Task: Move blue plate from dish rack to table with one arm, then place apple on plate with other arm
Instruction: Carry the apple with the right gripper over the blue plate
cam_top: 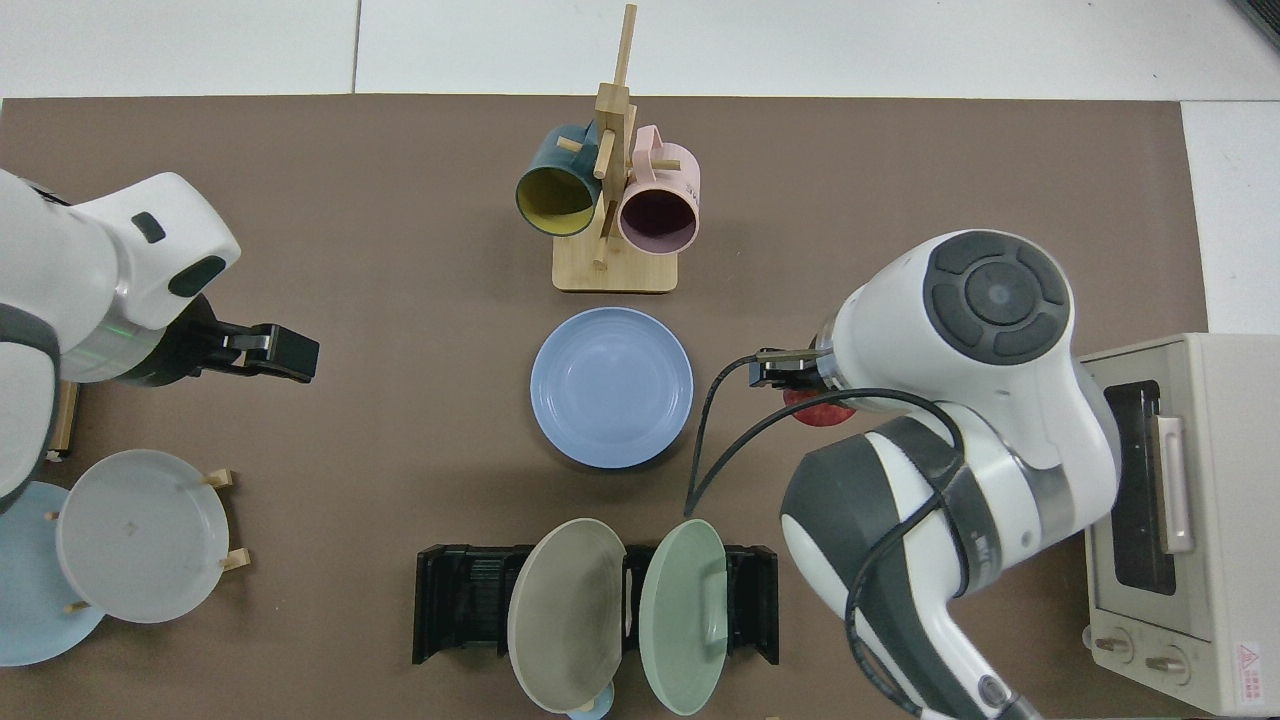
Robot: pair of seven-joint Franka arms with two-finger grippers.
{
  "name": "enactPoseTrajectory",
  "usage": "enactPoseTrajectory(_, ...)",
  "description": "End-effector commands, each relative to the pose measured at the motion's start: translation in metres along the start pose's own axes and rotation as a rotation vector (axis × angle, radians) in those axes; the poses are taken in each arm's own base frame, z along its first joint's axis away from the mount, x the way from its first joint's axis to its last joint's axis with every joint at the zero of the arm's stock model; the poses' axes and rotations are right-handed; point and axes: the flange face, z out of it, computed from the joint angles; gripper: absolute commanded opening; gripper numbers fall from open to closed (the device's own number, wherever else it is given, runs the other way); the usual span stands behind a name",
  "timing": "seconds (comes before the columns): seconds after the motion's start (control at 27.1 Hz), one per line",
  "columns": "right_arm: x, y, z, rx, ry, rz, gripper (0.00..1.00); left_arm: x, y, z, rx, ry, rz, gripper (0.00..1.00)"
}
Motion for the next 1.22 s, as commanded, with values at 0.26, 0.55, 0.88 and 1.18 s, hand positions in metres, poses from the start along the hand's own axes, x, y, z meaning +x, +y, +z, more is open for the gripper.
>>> enactPoseTrajectory(0.26,-0.016,-0.062,0.004,0.045,-0.046,0.093,0.00,-0.020,-0.014,-0.021,0.018,0.005,0.037,1.00)
enactPoseTrajectory(0.55,-0.008,-0.087,0.028,0.043,-0.043,0.133,0.00,-0.022,-0.016,-0.021,0.016,-0.008,0.020,1.00)
enactPoseTrajectory(0.88,-0.005,-0.138,0.053,0.031,-0.033,0.147,0.00,-0.023,-0.016,-0.023,0.017,-0.008,0.015,1.00)
enactPoseTrajectory(1.18,-0.001,-0.160,0.097,0.040,-0.017,0.152,0.00,-0.018,-0.018,-0.024,0.019,-0.008,0.007,1.00)
